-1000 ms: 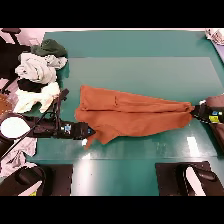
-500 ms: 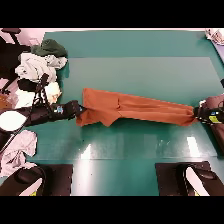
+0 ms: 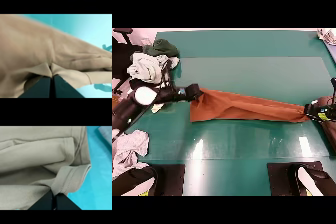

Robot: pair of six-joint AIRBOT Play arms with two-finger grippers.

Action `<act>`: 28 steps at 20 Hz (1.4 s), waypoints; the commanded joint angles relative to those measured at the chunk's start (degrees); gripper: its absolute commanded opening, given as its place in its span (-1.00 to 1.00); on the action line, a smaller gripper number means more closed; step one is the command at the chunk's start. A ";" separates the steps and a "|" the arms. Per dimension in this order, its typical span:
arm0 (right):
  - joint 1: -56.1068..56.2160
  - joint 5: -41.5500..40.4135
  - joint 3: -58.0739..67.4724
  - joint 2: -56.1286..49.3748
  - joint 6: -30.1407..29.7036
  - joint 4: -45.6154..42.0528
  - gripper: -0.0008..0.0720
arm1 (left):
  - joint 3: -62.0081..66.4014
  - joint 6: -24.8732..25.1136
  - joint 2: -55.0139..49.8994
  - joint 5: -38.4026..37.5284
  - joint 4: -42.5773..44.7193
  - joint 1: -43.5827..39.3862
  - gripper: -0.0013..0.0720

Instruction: Fold the shirts.

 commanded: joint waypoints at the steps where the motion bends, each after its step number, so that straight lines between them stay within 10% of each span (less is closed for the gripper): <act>1: -0.13 1.14 0.04 0.28 1.09 -1.77 -0.92 | 9.86 5.09 -8.55 -3.65 -0.74 0.09 -0.90; 28: -2.45 -0.79 15.47 -24.33 -0.46 0.39 -0.91 | 13.64 6.75 -21.27 -5.20 8.46 0.09 -0.90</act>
